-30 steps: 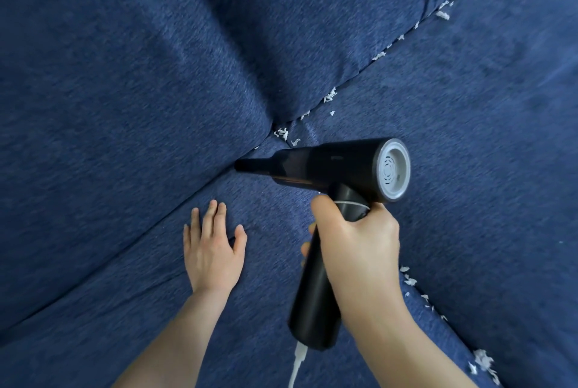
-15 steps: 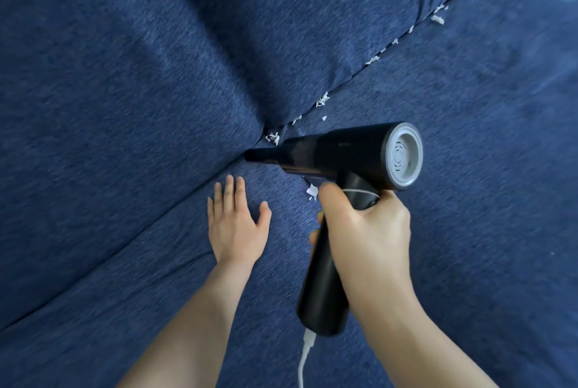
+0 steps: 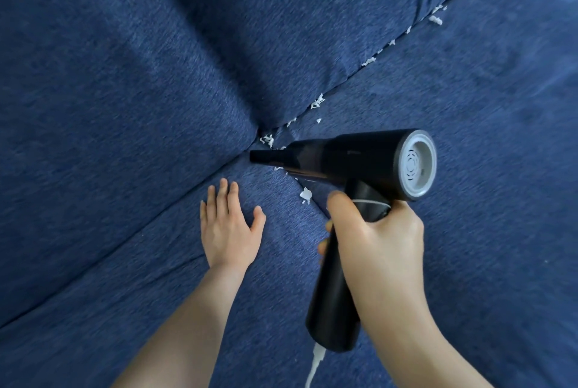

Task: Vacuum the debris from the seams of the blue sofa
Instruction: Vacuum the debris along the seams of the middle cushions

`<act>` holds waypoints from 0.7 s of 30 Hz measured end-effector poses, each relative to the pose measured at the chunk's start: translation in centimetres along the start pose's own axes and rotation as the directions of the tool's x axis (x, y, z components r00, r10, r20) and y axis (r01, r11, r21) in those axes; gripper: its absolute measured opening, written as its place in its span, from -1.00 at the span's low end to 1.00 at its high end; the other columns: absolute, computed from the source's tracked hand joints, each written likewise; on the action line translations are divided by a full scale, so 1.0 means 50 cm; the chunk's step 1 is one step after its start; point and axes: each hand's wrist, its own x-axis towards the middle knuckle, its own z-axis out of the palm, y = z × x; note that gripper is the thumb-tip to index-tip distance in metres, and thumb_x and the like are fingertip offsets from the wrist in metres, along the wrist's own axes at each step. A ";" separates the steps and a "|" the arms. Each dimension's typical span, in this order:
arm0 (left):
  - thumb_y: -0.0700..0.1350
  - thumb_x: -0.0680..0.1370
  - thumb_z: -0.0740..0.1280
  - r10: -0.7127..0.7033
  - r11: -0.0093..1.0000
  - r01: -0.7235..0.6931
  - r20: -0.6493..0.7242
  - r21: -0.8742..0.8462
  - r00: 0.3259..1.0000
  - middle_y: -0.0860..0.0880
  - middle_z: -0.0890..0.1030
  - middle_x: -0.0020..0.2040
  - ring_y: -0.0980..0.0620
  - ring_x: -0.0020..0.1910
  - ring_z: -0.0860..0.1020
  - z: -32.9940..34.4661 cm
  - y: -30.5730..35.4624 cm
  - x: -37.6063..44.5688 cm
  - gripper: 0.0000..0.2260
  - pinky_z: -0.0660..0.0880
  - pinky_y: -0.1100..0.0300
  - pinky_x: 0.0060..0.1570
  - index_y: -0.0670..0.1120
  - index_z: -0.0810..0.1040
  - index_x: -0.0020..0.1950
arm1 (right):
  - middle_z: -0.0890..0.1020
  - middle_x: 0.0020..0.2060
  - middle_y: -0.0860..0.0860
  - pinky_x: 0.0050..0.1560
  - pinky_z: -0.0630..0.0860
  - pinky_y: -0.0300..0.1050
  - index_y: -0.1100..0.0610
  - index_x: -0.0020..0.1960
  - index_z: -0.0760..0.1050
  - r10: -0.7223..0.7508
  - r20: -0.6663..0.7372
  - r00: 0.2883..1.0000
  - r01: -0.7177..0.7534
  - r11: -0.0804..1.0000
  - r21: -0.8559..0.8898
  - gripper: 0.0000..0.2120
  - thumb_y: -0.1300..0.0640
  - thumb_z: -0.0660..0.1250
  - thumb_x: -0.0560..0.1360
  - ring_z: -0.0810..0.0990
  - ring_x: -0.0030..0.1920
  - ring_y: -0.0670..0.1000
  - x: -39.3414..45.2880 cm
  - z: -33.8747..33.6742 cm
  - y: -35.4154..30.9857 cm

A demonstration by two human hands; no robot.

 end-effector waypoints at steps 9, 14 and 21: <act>0.13 0.55 0.16 -0.094 0.995 0.095 0.092 -0.009 0.991 -0.09 0.21 0.54 -0.25 0.52 0.10 -0.014 0.047 0.017 -0.44 0.05 -0.27 0.45 -0.07 0.23 0.50 | 0.66 -0.42 -0.01 -0.09 0.67 0.12 0.11 -0.24 0.54 -0.077 0.032 0.997 0.081 0.988 -0.130 -0.77 -0.05 0.40 0.28 0.71 -0.23 0.18 0.042 -0.003 -0.019; 0.26 0.56 0.06 -0.127 0.992 0.124 0.149 0.028 0.981 0.03 0.00 0.59 -0.31 0.53 -0.10 -0.009 0.086 0.020 -0.42 -0.13 -0.37 0.41 0.14 0.05 0.55 | 0.66 -0.47 0.02 -0.10 0.66 0.15 0.17 -0.29 0.52 -0.136 0.029 0.990 0.139 0.974 -0.176 -0.74 -0.05 0.37 0.27 0.69 -0.26 0.19 0.067 -0.038 -0.050; 0.27 0.56 0.05 -0.127 0.992 0.127 0.172 0.014 0.977 0.04 -0.01 0.59 -0.29 0.53 -0.13 -0.008 0.078 0.020 -0.41 -0.12 -0.38 0.42 0.16 0.05 0.56 | 0.65 -0.44 0.02 -0.10 0.66 0.11 0.17 -0.26 0.51 -0.142 0.079 0.987 0.157 0.960 -0.233 -0.79 0.02 0.39 0.32 0.70 -0.20 0.22 0.111 -0.025 -0.058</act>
